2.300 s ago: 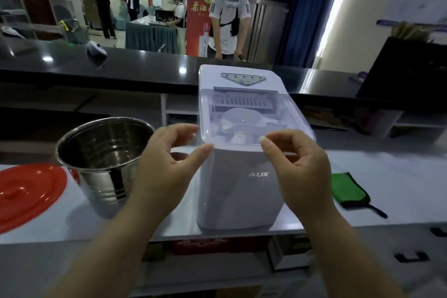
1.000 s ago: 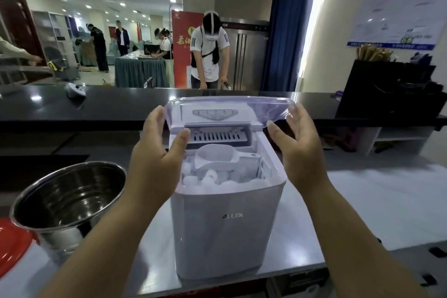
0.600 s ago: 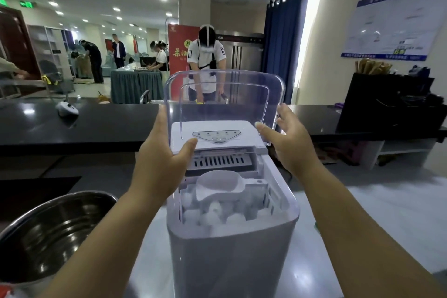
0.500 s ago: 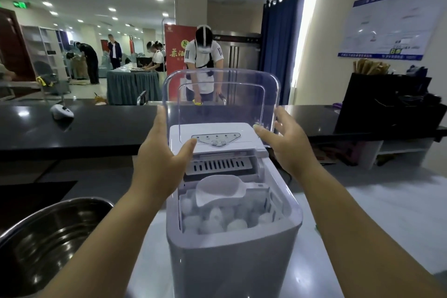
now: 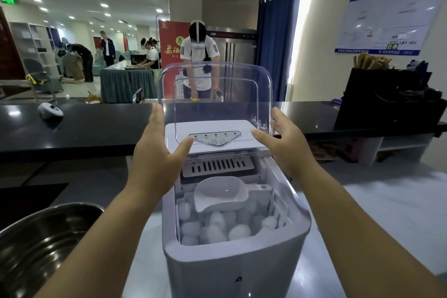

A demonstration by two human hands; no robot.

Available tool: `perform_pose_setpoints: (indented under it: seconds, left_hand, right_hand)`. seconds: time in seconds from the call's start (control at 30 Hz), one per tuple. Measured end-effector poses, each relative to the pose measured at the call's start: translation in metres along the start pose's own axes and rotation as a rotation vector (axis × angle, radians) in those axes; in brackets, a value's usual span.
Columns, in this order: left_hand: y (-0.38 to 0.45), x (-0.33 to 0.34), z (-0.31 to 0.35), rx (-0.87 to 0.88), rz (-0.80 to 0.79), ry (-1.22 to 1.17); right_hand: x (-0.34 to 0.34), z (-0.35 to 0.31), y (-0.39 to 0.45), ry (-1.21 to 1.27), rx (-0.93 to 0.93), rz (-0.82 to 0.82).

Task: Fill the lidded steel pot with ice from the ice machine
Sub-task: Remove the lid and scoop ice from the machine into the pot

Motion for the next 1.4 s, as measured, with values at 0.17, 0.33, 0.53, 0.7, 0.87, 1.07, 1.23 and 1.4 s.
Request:
perform_pose_setpoints:
  seconds: [0.17, 0.33, 0.53, 0.7, 0.87, 1.07, 1.23, 1.4]
  left_hand:
    - [-0.006, -0.006, 0.002, -0.013, 0.034, -0.046]
    - [-0.019, 0.002, -0.004, -0.117, -0.004, -0.029]
    - [-0.039, 0.010, -0.008, -0.250, -0.047, -0.103]
    - [-0.051, 0.011, -0.007, -0.294, -0.065, -0.062]
    - [-0.054, 0.011, -0.018, -0.341, -0.098, -0.044]
    - [-0.056, 0.013, -0.028, -0.357, -0.144, -0.019]
    - [-0.054, 0.015, -0.028, -0.331, -0.169, -0.019]
    - [-0.055, 0.014, -0.026, -0.321, -0.175, -0.060]
  right_hand:
    - [-0.007, 0.000, -0.002, 0.008, -0.010, -0.028]
    - [-0.020, 0.010, -0.006, -0.051, -0.008, -0.047]
    - [-0.033, 0.007, -0.023, -0.170, -0.153, -0.005]
    - [-0.016, 0.012, -0.038, -0.271, -0.214, -0.240]
    - [0.005, 0.013, -0.046, -0.472, -0.245, -0.480]
    - [0.023, 0.020, -0.044, -0.914, -0.149, -0.680]
    - [0.030, 0.023, -0.039, -1.004, -0.083, -0.702]
    - [0.034, 0.020, -0.037, -1.026, -0.039, -0.697]
Point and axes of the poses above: each hand's wrist, its own y-axis towards the middle knuckle, its own x-axis out of the palm, z = x × y, the point moved 5 cm from there along y, towards the middle knuckle, and after that the axes turned 13 degrees about y, right-handed, at the moved point
